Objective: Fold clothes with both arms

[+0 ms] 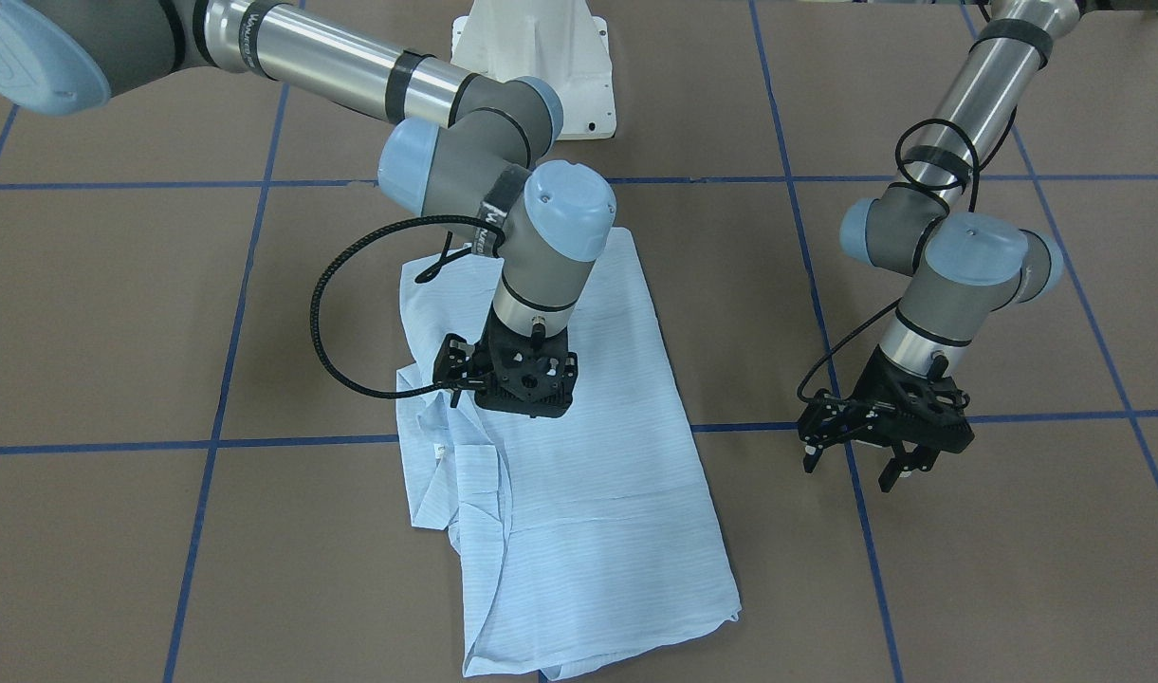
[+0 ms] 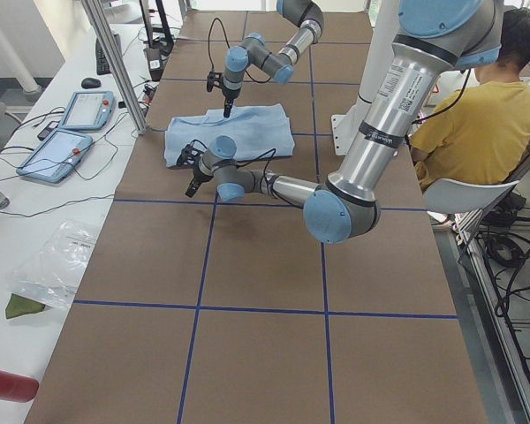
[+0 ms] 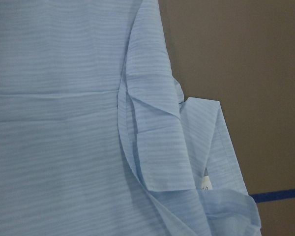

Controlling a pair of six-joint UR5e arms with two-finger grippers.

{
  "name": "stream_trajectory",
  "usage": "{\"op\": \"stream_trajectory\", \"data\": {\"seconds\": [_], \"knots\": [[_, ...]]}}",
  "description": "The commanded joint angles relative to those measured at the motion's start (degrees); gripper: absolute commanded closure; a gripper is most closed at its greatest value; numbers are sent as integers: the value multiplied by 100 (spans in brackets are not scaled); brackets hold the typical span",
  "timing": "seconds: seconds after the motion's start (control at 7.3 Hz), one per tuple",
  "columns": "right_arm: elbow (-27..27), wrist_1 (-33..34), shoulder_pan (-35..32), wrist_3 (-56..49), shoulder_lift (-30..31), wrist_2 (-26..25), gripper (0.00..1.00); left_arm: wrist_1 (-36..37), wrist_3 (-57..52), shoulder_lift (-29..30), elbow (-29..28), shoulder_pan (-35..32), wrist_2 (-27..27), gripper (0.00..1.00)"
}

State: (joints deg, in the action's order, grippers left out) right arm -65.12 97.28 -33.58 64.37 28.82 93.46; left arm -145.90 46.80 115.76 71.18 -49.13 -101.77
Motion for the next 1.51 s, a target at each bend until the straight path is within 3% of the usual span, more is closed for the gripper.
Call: {"op": "stream_trajectory", "data": {"seconds": [0.0,0.82,1.1,1.37], "knots": [[271,401,53,-989,-17,-143,0,0,13,-80,63,0,0,0],[280,686,44,-1409,264,-171,0,0,13,-80,81,0,0,0],[202,739,-200,-1758,613,-267,0,0,13,-71,124,0,0,0],[-838,836,-595,-2268,1629,-267,0,0,13,-71,159,0,0,0]]}}
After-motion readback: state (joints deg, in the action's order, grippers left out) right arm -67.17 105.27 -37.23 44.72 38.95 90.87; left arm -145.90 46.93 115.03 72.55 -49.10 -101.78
